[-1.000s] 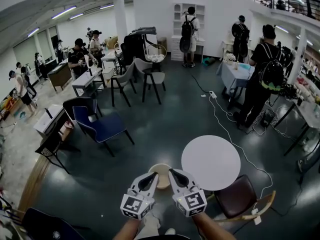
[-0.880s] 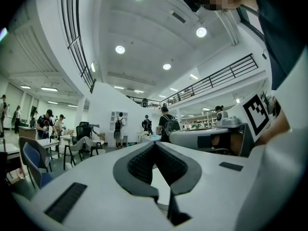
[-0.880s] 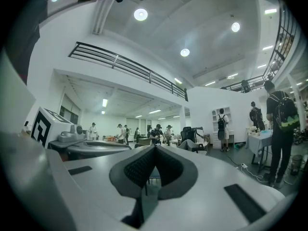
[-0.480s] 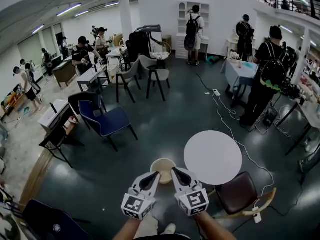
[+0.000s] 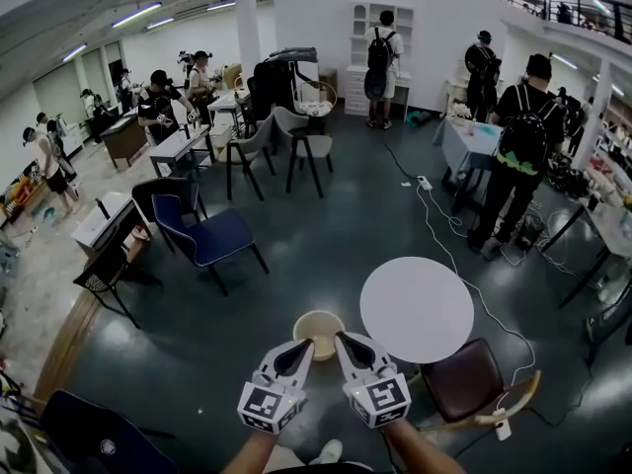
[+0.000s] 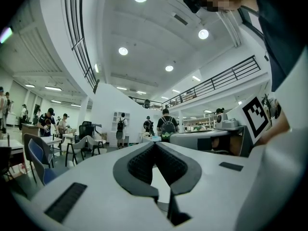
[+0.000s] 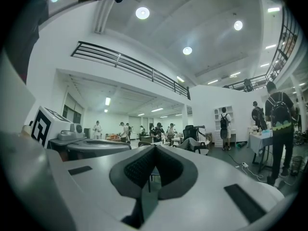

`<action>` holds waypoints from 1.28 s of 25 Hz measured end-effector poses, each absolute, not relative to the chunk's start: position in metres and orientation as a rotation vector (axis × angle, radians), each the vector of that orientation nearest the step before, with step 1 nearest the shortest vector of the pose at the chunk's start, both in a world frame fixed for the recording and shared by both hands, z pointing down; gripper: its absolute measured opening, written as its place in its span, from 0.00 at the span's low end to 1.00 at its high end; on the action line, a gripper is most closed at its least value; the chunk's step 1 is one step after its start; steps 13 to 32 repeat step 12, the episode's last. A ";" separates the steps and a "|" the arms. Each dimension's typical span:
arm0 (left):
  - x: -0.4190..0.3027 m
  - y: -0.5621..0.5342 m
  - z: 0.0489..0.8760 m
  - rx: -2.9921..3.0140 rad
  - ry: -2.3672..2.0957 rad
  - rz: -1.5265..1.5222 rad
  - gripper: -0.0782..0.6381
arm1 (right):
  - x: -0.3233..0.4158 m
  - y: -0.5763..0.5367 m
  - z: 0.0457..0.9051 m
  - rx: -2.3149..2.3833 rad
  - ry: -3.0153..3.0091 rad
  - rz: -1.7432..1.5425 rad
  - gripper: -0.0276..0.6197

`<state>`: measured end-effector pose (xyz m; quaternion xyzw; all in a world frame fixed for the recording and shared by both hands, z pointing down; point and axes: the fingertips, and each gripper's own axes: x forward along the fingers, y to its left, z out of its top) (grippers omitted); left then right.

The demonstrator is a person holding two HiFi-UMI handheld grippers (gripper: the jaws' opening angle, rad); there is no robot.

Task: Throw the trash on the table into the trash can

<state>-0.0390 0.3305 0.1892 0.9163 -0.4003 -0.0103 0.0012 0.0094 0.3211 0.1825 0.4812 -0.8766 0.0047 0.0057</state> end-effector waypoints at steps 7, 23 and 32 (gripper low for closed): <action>-0.045 0.330 0.183 2.873 -1.269 -0.056 0.13 | 0.005 0.324 0.174 1.496 -2.754 0.001 0.07; -0.050 0.325 0.179 2.874 -1.265 -0.078 0.13 | -0.005 0.322 0.169 1.484 -2.767 -0.002 0.07; -0.050 0.325 0.179 2.874 -1.265 -0.078 0.13 | -0.005 0.322 0.169 1.484 -2.767 -0.002 0.07</action>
